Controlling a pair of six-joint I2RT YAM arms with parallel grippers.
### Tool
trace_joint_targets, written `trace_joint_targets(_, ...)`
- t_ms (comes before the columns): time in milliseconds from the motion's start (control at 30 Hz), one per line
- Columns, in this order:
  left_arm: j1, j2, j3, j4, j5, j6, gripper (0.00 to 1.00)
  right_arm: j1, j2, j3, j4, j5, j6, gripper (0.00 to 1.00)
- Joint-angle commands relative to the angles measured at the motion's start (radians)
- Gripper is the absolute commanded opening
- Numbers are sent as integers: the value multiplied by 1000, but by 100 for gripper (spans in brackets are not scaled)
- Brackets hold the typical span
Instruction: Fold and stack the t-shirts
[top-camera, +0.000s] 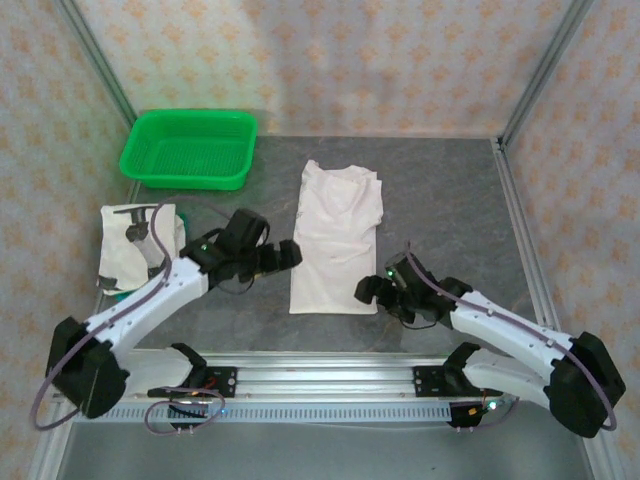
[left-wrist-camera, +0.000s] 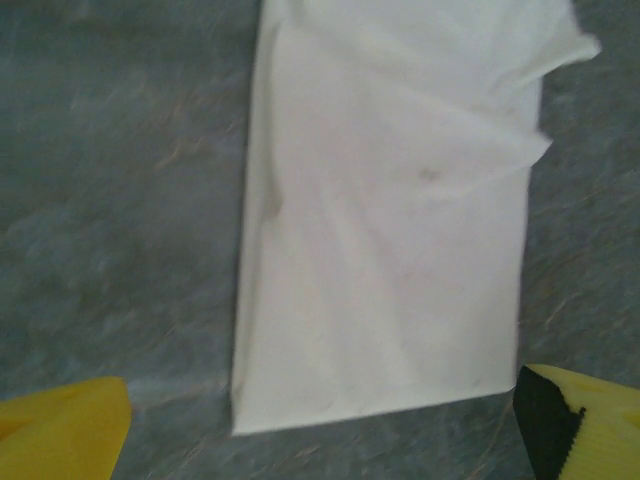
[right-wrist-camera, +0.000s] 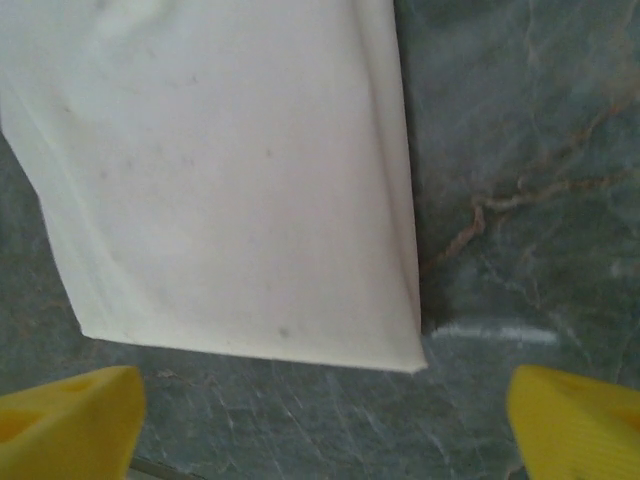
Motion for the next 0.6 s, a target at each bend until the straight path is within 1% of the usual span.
trace_joint_targets(0,-43,-109,-110,8,-74,-90,100,49,22,-6,-26,76,81,99)
trace_joint_targets(67,-74,-178,-186,52,-105,-150,100,76,51,-4,-2,82,105,99)
trace_joint_targets(133,-92,-235,-255,101,-112,-204,100,98,80,-4,24,87,122,99)
trace_joint_targets(233,-105,-269,-308,99,-127,-253,100,114,121,7,51,101,141,99)
trace_joint_targets(267,-111,-265,-314,95,-130,-258,100,116,131,9,56,106,146,94)
trace_joint_targets(367,-122,-243,-329,111,-118,-274,100,115,156,15,88,108,159,76)
trace_joint_targets(400,-124,-232,-329,119,-110,-278,100,116,162,13,102,110,163,72)
trace_joint_targets(500,-131,-188,-328,146,-89,-277,100,115,171,13,120,127,173,60)
trace_joint_targets(567,-140,-164,-328,165,-88,-275,100,116,170,12,129,133,177,56)
